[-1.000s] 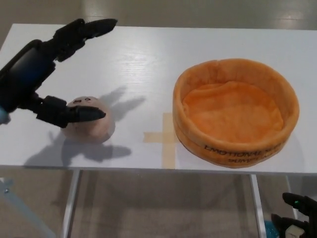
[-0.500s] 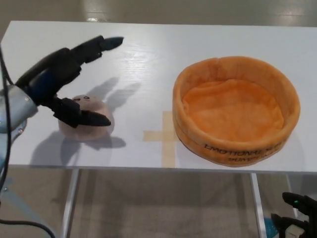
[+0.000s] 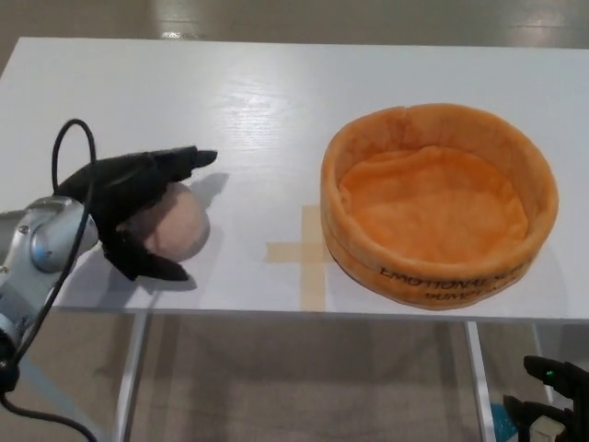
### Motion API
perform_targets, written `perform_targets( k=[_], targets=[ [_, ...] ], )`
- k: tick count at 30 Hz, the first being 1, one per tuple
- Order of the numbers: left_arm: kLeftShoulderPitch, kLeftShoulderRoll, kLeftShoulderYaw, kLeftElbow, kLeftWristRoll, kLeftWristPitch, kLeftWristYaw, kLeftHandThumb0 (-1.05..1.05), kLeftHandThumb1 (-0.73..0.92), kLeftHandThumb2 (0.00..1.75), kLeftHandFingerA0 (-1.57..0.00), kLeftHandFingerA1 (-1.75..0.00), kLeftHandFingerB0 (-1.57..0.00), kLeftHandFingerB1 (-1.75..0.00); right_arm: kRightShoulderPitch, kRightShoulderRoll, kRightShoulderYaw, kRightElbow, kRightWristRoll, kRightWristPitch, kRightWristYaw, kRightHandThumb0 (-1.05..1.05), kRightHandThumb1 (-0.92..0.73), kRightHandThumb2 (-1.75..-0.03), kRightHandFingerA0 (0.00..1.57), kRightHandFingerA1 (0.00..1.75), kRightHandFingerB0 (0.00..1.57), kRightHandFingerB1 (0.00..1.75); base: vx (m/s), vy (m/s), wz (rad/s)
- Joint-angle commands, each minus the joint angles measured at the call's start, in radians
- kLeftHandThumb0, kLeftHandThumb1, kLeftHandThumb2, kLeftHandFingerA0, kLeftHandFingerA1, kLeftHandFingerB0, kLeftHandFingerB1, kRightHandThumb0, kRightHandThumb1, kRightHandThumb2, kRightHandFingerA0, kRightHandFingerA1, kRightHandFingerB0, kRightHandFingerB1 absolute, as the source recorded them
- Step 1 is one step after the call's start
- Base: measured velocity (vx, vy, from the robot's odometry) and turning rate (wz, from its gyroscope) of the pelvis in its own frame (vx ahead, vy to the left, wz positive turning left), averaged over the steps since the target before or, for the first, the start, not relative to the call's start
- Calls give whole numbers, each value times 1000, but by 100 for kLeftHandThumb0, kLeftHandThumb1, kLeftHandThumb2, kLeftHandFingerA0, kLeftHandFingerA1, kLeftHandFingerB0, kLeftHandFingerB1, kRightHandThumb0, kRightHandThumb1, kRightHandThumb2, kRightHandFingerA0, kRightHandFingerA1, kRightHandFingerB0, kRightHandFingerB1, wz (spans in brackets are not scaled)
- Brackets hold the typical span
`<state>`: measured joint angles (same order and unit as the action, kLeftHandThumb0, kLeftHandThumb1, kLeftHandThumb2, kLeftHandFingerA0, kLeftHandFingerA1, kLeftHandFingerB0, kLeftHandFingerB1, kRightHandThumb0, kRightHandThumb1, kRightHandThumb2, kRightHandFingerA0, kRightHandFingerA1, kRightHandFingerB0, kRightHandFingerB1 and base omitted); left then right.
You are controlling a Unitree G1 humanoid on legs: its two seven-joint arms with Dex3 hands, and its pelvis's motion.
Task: Use the left hand to pick up the pink round toy on the left and place it inside the orange plate on the desk.
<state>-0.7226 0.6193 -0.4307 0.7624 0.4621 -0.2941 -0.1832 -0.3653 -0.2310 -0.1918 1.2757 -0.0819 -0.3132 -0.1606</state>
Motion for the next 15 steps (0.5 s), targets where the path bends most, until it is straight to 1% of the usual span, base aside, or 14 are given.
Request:
perform_targets(
  k=[1,2,3,4,5,6,7,8,9,10,11,13,14,15],
  targets=[
    [-21,-4,-44,79,126,-22,115,-45,33,65,0,0,-5,-21,-2,-14,4,13,5,8,4,-16,-52,-55,53,47,55,43,0,0,0],
    [-22,-5,-46,83,127,-23,118,-45,33,65,0,0,-5,-21,-2,-15,6,13,4,8,3,-16,-52,-55,53,47,55,43,0,0,0],
    [-23,-6,-50,91,132,-24,124,-52,34,66,0,0,-8,-21,-3,-14,6,13,4,11,5,-17,-53,-56,54,47,56,44,0,0,0],
    [-25,-7,-55,102,138,-25,131,-52,34,66,0,0,-8,-21,-4,-13,6,13,6,13,6,-17,-53,-56,54,47,56,44,0,0,0],
    [-27,-8,-56,110,141,-28,137,-51,33,68,0,-9,-10,-26,-5,-13,7,13,6,14,8,-16,-53,-56,54,46,56,43,0,0,0],
    [-28,-8,-56,114,142,-30,139,-51,33,68,0,-9,-10,-26,-5,-13,8,14,6,15,8,-16,-53,-56,54,46,56,43,0,0,0],
    [-30,-10,-58,118,145,-29,139,-49,34,74,-1,-27,-1,-36,-7,-12,7,14,9,17,7,-16,-53,-55,55,46,57,44,0,0,0],
    [-31,-11,-59,120,147,-27,138,-49,34,74,-1,-27,-1,-36,-8,-11,6,14,10,19,6,-16,-53,-55,55,46,57,44,0,0,0],
    [-37,-15,-61,130,145,-23,125,-40,66,60,-56,-48,-25,-30,-8,-11,6,14,11,18,7,-16,-53,-55,56,48,57,45,0,0,0],
    [-41,-18,-62,135,143,-21,115,-40,66,60,-56,-48,-25,-30,-8,-11,7,14,11,16,9,-16,-53,-55,56,48,57,45,0,0,0],
    [-44,-25,-54,146,127,-21,97,-31,76,63,-92,-83,-48,-35,-8,-12,12,14,5,16,5,-16,-53,-55,56,47,58,45,0,0,0],
    [-44,-32,-42,156,112,-25,88,-31,76,63,-92,-83,-48,-35,-9,-13,18,15,0,17,-2,-16,-53,-55,56,47,58,45,0,0,0],
    [-43,-36,-40,153,111,-18,80,-26,80,63,-114,-72,-73,-43,-9,-15,20,14,0,15,-1,-15,-53,-55,57,48,58,45,0,0,0],
    [-43,-36,-39,152,113,-16,79,-26,80,63,-114,-72,-73,-43,-9,-15,20,14,1,14,0,-15,-53,-55,57,48,58,45,0,0,0]
  ],
)
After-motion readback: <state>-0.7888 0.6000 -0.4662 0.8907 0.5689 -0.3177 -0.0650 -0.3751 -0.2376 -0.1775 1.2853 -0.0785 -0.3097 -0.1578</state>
